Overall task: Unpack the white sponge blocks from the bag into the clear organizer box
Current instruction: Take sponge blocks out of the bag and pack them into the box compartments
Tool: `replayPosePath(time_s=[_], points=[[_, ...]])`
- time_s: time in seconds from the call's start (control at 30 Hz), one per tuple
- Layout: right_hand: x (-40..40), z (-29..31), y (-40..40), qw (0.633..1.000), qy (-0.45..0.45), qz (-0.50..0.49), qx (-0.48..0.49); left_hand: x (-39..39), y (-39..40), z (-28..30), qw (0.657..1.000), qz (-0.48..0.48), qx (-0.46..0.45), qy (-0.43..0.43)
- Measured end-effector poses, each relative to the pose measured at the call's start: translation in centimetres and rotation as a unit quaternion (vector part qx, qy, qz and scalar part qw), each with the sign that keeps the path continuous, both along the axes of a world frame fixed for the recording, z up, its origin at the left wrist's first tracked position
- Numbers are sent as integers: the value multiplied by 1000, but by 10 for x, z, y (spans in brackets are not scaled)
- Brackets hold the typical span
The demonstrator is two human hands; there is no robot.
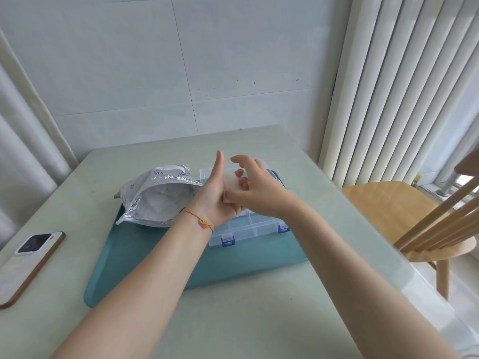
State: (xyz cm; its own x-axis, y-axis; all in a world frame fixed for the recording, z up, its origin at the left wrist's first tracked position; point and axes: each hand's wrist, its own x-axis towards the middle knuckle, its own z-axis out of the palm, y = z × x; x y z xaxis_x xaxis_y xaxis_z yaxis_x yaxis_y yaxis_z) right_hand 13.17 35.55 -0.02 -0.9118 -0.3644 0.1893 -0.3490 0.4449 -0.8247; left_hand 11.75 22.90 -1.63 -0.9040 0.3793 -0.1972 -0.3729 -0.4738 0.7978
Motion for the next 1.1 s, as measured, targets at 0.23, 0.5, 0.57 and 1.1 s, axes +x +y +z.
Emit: replayPosePath(time_s=[0.23, 0.5, 0.57, 1.1], points=[[0, -3, -2, 1000, 8, -7, 21, 1, 3, 4, 1000, -9, -1, 9], [-5, 10, 23, 992, 5, 70, 105, -4, 3, 0, 998, 26, -59, -5], [-9, 12, 29, 987, 11, 78, 138, -4, 6, 1, 998, 22, -66, -1], [-34, 21, 55, 989, -44, 61, 124, -10, 28, 1, 990, -79, -97, 69]])
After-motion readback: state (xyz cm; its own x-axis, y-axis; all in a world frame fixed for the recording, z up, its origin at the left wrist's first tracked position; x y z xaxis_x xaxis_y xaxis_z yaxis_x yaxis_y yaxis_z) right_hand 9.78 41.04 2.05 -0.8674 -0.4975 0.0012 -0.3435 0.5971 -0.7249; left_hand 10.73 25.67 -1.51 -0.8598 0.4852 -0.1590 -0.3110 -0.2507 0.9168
